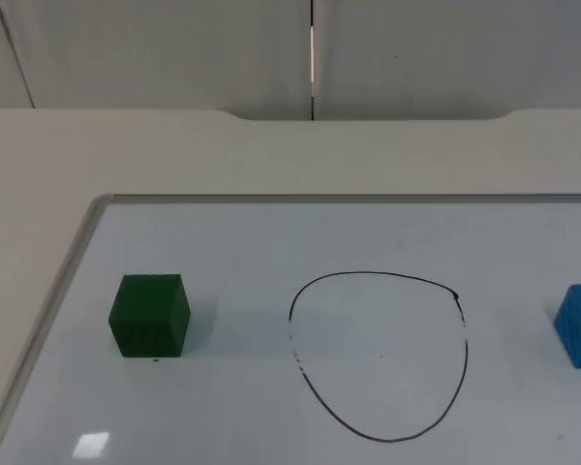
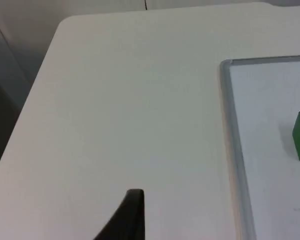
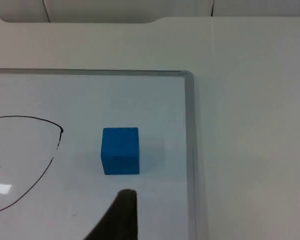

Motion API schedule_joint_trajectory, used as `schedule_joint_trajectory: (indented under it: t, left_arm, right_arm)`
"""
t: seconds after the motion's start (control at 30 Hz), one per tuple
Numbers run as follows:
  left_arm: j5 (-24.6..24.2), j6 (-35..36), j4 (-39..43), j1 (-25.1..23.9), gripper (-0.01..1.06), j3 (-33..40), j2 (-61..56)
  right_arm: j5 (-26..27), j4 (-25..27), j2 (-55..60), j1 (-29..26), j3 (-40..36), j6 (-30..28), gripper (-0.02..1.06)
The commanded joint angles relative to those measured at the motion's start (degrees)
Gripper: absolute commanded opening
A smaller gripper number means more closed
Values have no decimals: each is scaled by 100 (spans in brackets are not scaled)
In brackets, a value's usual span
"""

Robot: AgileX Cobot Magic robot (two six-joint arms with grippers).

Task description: Push the two cubes into the marked area.

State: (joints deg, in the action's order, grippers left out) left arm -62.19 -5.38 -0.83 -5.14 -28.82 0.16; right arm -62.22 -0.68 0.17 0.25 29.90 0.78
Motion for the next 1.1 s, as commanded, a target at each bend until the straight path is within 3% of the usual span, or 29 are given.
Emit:
schedule_joint_trajectory:
  t: [0.0,0.13,0.2,0.27,0.3,0.4,0.53,0.9,1.0,1.07]
  left_arm:
    - [98,11,-158,-8,100,-104,-16]
    - [119,11,-172,-8,92,-220,-16]
    - [123,-1,-196,-8,82,-246,26]
    - [156,-41,-213,-8,65,-246,201]
    - [156,-41,-213,-8,65,-246,201]
    - [358,-191,-354,-8,35,-246,523]
    - [665,-191,-614,-8,25,-246,784]
    - [1164,-283,-930,-8,23,-246,1666]
    - [1294,-455,-1030,-8,14,-246,1797]
    - [1504,-656,-1233,-8,0,-246,1902]
  right_arm:
    - [47,-18,-17,-38,-40,-12,105]
    - [47,-18,-17,-38,-40,-12,105]
    - [47,-18,-17,-38,-40,-12,105]
    - [47,-18,-17,-38,-40,-12,105]
    - [47,-18,-17,-38,-40,-12,105]
    - [47,-18,-17,-38,-40,-12,105]
    - [47,-18,-17,-38,-40,-12,105]
    - [47,-18,-17,-38,-40,-12,105]
    - [47,-18,-17,-38,-40,-12,105]
    - [47,-18,-17,-38,-40,-12,105]
